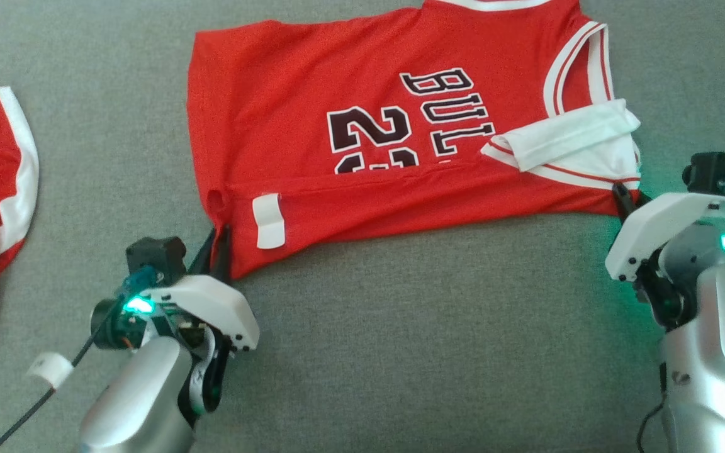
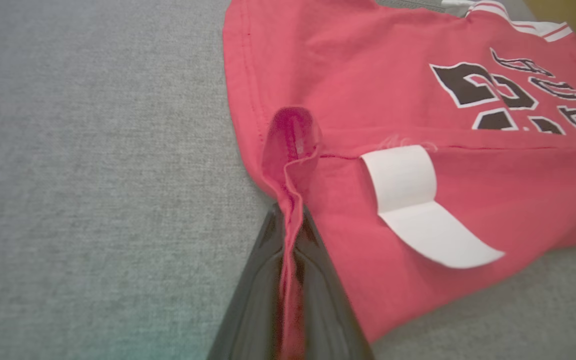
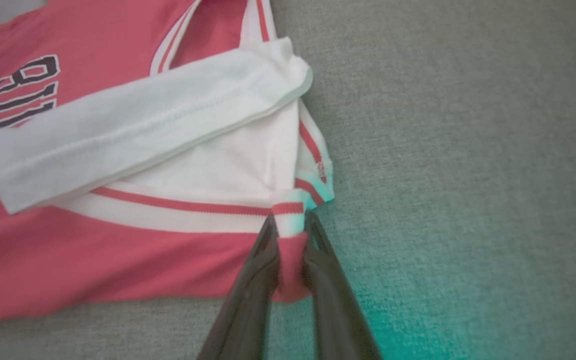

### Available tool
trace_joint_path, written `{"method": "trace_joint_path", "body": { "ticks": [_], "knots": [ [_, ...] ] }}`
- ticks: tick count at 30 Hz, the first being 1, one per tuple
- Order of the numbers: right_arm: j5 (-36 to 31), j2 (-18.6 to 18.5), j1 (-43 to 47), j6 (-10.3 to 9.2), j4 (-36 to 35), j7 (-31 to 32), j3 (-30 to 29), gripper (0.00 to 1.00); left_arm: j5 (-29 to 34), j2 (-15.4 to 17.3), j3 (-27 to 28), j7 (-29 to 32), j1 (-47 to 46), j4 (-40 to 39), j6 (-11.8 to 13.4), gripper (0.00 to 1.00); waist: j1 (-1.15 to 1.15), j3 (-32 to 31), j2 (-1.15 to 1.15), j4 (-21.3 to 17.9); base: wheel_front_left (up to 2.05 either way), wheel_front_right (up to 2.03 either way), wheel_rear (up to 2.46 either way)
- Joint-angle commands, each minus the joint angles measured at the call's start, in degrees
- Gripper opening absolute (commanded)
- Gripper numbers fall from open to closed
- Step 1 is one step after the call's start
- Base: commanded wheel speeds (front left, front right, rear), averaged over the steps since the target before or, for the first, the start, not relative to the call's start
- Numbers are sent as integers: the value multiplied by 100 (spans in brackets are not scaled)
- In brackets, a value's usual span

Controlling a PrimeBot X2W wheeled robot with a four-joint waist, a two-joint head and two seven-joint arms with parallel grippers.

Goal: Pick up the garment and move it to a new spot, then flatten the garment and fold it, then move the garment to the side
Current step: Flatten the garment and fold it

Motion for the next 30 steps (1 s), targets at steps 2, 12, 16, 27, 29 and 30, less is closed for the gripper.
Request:
{"method": "trace_joint_path", "body": {
  "ticks": [2,12,16,27,29,30],
  "knots": [
    [65,-9,166,37,-61,-39,75,0,-85,71,23,-11,173,-37,-53,0,0,-132,0,-3,0,0,0],
    [448,-8,1270,37,-1720,335,-111,0,-357,551,229,191,884,-1096,80,0,0,-706,0,-35,0,0,0],
    [663,-8,1984,37,-2435,799,-156,0,-380,851,181,589,1409,-1759,374,0,0,-842,0,-62,0,0,0],
    [1104,-7,2592,37,-2798,1013,-216,100,-439,1016,14,1032,2015,-2462,745,100,0,-838,0,-132,0,0,0],
    [1062,-7,2473,37,-2917,1037,-189,100,-343,1022,57,944,1839,-2432,753,100,0,-832,0,-129,0,0,0],
    [994,-7,2388,37,-3008,1075,-166,100,-321,1035,88,919,1723,-2428,722,100,0,-823,0,-130,0,0,0]
  ]
}}
